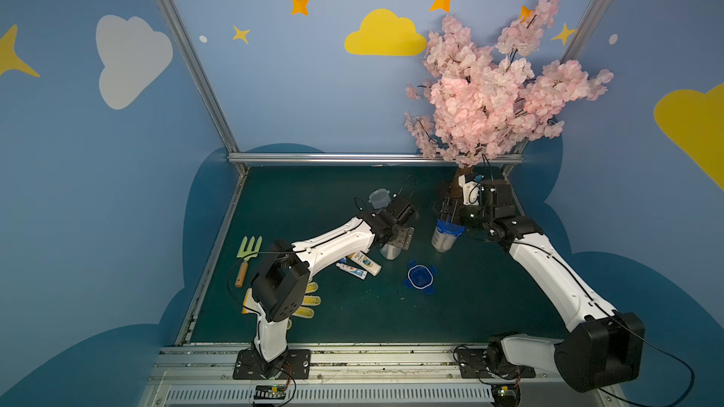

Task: Take out toiletry kits
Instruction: Place the container at the center of the board.

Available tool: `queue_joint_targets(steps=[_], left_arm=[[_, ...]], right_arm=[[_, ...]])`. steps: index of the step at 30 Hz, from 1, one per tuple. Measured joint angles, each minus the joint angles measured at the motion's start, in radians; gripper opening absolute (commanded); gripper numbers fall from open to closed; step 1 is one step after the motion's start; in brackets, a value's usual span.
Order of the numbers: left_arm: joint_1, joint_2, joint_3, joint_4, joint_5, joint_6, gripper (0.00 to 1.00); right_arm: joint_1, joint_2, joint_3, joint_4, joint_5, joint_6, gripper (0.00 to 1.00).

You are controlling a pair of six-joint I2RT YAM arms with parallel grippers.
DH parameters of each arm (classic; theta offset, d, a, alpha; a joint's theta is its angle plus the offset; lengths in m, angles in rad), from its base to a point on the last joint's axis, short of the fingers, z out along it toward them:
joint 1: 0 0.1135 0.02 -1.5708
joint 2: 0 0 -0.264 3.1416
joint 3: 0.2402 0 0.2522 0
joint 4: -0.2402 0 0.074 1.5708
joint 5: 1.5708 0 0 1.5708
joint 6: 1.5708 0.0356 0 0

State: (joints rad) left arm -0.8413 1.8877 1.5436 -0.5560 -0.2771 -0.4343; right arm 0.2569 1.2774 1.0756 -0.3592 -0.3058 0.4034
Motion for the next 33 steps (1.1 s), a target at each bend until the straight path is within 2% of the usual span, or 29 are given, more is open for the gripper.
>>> queue_joint_targets(steps=[5,9,18,22,25,27,30,33], left_arm=[[-0.002,0.000,-0.005,0.001,-0.002,-0.011,0.87],[-0.011,-0.025,-0.036,0.008,-0.004,-0.017,0.97],[-0.045,-0.156,-0.082,0.058,-0.012,-0.015,0.99],[-0.048,-0.180,-0.084,0.069,-0.012,-0.016,0.99],[-0.048,-0.216,-0.102,0.071,-0.020,-0.015,0.95],[-0.048,-0.259,-0.124,0.073,-0.034,-0.014,0.89],[-0.048,-0.341,-0.156,0.079,-0.058,-0.002,0.71],[-0.035,-0.401,-0.169,0.088,-0.068,0.001,0.64]], right_arm=[[0.000,-0.003,-0.003,0.000,0.003,0.000,0.83],[0.000,-0.008,-0.008,0.006,0.002,0.000,0.83],[0.000,-0.012,-0.034,0.015,-0.009,0.008,0.83],[0.000,-0.023,-0.036,0.014,-0.009,0.008,0.83],[0.000,-0.037,-0.039,0.017,-0.016,0.009,0.83],[0.000,-0.044,-0.047,0.026,-0.037,0.014,0.79],[0.000,-0.044,-0.069,0.050,-0.098,0.035,0.69],[0.002,-0.042,-0.108,0.092,-0.190,0.071,0.66]])
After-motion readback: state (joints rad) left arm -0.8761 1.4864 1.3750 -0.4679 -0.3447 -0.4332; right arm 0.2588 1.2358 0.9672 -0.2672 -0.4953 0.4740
